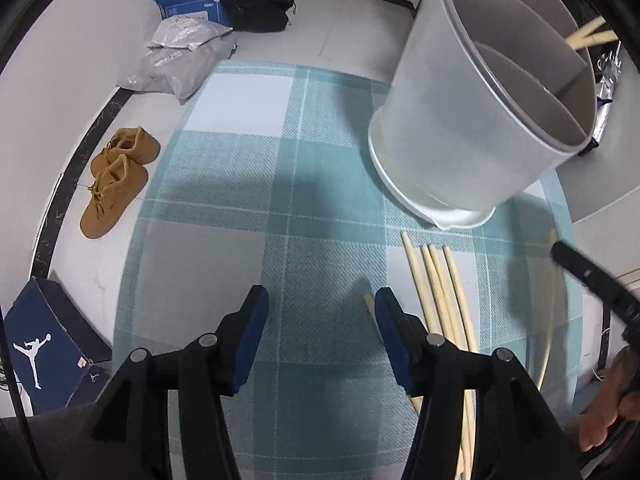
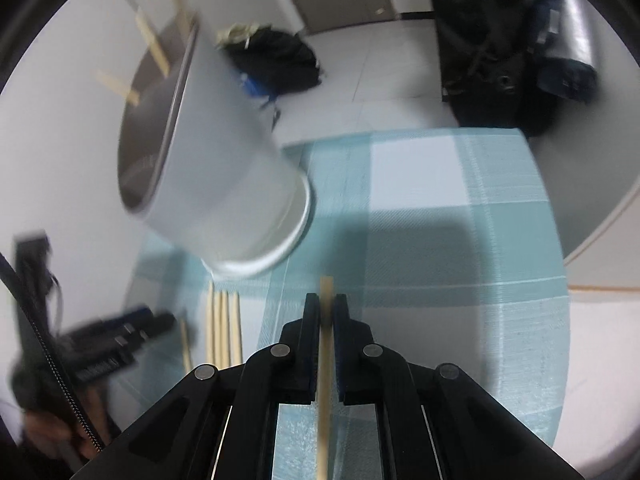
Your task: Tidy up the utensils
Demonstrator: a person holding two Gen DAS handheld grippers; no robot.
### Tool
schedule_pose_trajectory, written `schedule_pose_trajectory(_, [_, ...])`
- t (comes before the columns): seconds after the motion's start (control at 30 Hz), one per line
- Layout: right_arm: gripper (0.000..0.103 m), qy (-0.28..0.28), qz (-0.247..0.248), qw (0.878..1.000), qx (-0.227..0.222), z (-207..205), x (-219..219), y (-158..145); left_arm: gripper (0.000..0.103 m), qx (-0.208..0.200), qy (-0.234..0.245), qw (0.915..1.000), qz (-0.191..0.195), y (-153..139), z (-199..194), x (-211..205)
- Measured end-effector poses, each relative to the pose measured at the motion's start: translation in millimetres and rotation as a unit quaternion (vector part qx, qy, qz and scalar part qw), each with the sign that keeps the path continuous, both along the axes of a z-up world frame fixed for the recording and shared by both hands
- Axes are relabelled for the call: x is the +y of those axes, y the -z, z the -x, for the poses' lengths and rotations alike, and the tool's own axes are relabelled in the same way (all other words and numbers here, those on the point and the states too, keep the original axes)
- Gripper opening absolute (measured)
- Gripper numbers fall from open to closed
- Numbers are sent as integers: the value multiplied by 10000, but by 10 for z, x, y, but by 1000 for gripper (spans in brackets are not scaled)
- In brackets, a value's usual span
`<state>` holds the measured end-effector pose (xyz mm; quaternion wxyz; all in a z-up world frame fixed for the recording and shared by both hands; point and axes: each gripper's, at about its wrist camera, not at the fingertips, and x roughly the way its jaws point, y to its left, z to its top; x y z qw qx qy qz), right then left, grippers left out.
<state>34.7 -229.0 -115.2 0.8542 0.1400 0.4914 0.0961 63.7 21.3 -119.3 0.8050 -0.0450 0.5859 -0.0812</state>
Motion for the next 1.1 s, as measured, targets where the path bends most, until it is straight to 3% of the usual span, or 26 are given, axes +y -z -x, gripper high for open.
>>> schedule_pose_trajectory(0.33, [6, 442, -680, 9953, -535, 165, -364, -369, 60, 112, -89, 9997, -194, 10, 70, -116])
schedule_pose_trajectory(0.57, [6, 507, -747, 9926, -808, 182, -469, -461, 67, 212, -156, 9989, -397, 34, 56, -199])
schedule_pose_trajectory(0.7, [5, 580, -843, 9904, -935, 241, -531, -543, 66, 171, -214, 9969, -734, 63, 50, -282])
schedule_pose_trajectory(0.77, [5, 659, -912, 9886, -998, 251, -579, -571, 59, 128, -278, 9966, -770, 51, 62, -292])
schedule_pose_trajectory(0.83, [6, 706, -969, 9873, -1039, 231, -605, -577, 42, 119, -240, 9967, -763, 31, 65, -339])
schedule_pose_trajectory(0.9, [5, 738, -1004, 9861, -1102, 244, -631, -614, 17, 108, -144, 9971, -745, 18, 54, -413])
schedule_pose_trajectory(0.97, [5, 746, -1003, 9856, -1137, 245, -629, -630, 6, 99, -164, 9972, -728, 18, 42, -453])
schedule_pose_trajectory(1.1, [5, 728, -894, 9858, -1222, 256, -598, -652, 2, 105, -262, 9976, -638, 24, -23, -511])
